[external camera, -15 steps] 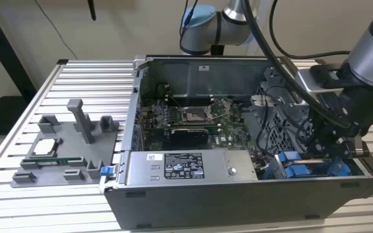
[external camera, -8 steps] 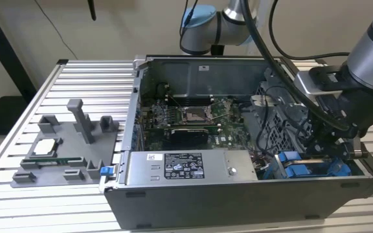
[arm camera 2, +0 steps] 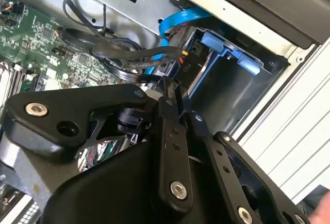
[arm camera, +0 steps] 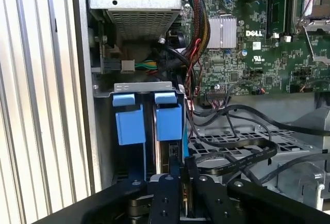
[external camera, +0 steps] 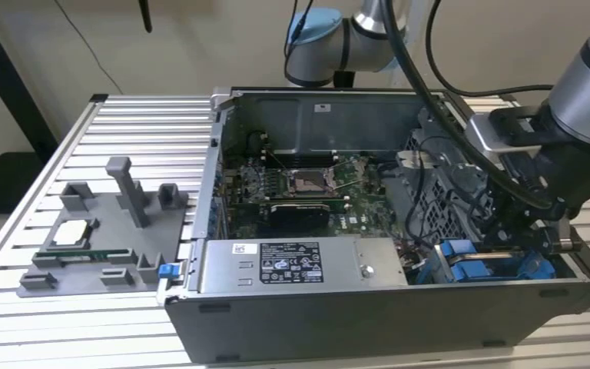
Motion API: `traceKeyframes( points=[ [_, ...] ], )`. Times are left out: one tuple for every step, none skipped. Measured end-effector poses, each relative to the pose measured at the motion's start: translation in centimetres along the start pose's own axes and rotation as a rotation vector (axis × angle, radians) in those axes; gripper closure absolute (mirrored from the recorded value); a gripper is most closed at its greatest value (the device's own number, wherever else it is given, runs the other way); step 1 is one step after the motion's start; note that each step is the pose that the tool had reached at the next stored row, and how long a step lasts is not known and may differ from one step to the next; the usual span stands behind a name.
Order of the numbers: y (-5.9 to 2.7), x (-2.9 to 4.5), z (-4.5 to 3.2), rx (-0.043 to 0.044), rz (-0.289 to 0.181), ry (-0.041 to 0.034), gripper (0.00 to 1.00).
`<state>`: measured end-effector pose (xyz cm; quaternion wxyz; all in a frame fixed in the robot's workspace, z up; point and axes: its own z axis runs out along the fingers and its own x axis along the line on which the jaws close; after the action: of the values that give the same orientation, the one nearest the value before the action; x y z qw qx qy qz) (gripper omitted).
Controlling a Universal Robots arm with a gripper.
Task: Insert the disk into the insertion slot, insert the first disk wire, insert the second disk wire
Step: 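Insert the second disk wire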
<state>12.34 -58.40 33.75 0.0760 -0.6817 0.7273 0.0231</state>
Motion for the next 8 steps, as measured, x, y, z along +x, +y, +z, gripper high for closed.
traceKeyframes(
  points=[
    [0.00,0.01,0.12,-0.0006,0.000,-0.0003,1.00],
    [0.00,0.02,0.20,-0.0008,0.000,0.0004,1.00],
    [0.01,0.04,0.31,-0.0012,0.000,0.0012,1.00],
    [0.02,0.06,0.46,-0.0017,0.000,0.0011,1.00],
    [0.03,0.07,0.53,-0.0017,0.000,0.0008,1.00],
    [0.03,0.07,0.60,-0.0018,0.000,-0.0019,1.00],
    [0.03,0.09,0.64,-0.0019,0.000,-0.0032,0.00],
    [0.03,0.08,0.57,-0.0020,0.001,-0.0040,0.00]
  ],
)
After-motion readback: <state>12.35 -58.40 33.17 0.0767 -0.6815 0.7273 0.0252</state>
